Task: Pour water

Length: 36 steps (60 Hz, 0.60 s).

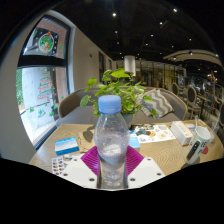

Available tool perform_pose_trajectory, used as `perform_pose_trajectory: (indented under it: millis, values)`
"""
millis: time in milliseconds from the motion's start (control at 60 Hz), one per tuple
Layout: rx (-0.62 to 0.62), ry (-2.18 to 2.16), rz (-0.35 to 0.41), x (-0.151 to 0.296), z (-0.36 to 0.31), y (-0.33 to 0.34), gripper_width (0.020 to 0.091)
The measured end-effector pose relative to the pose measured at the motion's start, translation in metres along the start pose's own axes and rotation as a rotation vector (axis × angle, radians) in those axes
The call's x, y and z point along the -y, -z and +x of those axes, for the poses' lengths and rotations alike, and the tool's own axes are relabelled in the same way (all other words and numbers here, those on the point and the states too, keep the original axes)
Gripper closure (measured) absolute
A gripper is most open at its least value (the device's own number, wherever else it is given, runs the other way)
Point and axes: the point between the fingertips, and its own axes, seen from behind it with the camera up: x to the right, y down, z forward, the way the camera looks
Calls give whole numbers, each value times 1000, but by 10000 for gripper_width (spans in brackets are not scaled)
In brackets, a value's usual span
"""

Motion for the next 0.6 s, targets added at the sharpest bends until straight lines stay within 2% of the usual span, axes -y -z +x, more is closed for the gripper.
perform_pose_trajectory:
  millis: [100,217,383,533,600]
  values:
    - [28,-53,17,24,2,14,814]
    - [92,-224,50,75,2,40,815]
    - [279,-706,94,149,17,73,816]
    - [429,-1150,101,180,62,89,820]
    - [471,-1312,107,176,87,74,818]
